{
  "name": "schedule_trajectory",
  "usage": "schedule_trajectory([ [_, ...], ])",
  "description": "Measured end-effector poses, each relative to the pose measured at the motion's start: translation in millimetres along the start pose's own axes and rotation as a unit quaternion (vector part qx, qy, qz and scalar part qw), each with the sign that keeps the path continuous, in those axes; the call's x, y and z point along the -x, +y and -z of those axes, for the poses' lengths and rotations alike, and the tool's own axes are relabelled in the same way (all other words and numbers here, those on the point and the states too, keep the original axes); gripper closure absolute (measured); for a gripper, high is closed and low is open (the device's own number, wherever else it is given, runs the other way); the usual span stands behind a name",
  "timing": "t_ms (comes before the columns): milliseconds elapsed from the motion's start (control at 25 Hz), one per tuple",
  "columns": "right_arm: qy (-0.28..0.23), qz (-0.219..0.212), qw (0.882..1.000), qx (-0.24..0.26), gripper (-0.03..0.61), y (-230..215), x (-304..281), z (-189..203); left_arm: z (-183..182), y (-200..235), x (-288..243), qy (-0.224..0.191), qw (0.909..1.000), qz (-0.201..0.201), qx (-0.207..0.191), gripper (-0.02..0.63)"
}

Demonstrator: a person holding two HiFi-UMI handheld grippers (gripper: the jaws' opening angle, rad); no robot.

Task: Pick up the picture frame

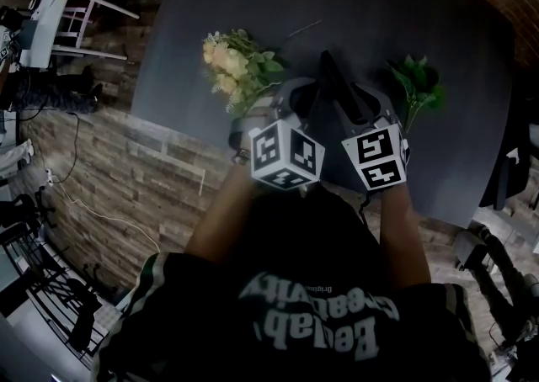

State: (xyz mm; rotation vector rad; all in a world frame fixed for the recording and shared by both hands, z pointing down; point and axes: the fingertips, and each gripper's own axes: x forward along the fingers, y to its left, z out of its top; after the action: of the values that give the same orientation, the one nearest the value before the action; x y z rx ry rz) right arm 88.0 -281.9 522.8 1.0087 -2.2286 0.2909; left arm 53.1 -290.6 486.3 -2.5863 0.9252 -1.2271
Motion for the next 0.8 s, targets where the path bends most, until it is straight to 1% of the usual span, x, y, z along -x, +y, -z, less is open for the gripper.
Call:
schedule_trajectory([
  [120,0.003,0.005,1.0,0.0,0.394,1,-2,5,4,-4,-3,0.001,1.0,0.005,0.004,0.611],
  [360,0.009,0.005,1.0,-0.009,0.379,3,-5,18,9,-12,-11,0.002,0.9998,0.015,0.01,0.611],
  [600,0.004,0.002,1.0,-0.017,0.374,5,-10,24,16,-18,-18,0.004,0.9997,0.021,0.015,0.611],
  [800,0.011,-0.004,1.0,-0.026,0.374,6,-18,31,22,-23,-24,0.008,0.9993,0.03,0.023,0.611],
])
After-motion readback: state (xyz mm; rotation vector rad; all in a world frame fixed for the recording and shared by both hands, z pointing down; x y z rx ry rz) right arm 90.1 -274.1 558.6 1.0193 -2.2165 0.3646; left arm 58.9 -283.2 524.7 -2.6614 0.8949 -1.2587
